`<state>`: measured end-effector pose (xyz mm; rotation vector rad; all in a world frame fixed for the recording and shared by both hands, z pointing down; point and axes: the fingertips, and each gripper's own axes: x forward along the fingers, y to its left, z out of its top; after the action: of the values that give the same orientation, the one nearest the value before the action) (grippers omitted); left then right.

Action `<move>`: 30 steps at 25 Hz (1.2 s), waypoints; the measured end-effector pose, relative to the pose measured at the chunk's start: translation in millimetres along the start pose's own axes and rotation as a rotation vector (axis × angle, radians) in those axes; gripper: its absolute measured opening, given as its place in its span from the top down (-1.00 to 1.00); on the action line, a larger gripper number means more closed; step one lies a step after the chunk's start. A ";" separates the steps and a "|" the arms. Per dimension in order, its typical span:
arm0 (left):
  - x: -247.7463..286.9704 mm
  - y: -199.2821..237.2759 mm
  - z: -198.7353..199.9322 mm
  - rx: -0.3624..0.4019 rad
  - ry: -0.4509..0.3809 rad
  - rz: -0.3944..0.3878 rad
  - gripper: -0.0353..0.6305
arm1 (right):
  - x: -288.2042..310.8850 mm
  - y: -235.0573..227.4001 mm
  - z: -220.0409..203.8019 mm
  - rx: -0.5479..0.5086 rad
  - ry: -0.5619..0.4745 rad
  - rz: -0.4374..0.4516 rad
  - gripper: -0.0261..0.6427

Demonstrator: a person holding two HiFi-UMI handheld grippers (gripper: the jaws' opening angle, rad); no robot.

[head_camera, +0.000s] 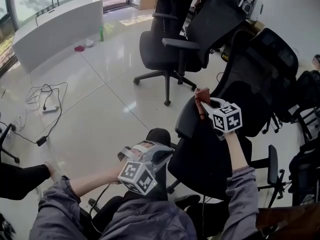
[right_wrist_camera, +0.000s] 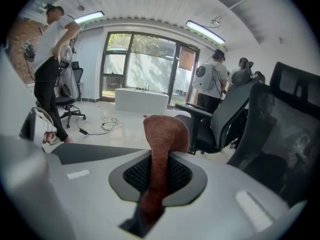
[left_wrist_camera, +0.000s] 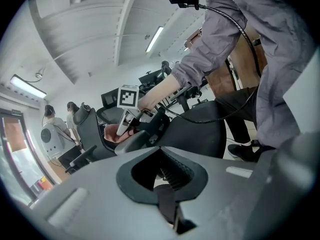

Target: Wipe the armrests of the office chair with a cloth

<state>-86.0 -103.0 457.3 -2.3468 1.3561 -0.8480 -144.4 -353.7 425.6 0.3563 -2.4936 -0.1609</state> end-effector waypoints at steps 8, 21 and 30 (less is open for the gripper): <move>0.9 -13.6 6.6 0.026 -0.004 -0.034 0.84 | -66.8 114.7 11.2 -0.172 -0.139 0.208 0.77; 0.2 38.3 0.4 -0.057 -0.002 0.057 0.84 | -111.3 81.1 -9.5 0.017 -0.236 0.008 0.77; -5.6 55.3 -42.2 -0.160 0.030 0.076 0.84 | -34.5 26.2 -77.5 0.372 -0.074 -0.101 0.77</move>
<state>-152.2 -124.9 459.4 -2.3911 1.5683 -0.7824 -77.6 -321.2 474.1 0.6394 -2.5751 0.2581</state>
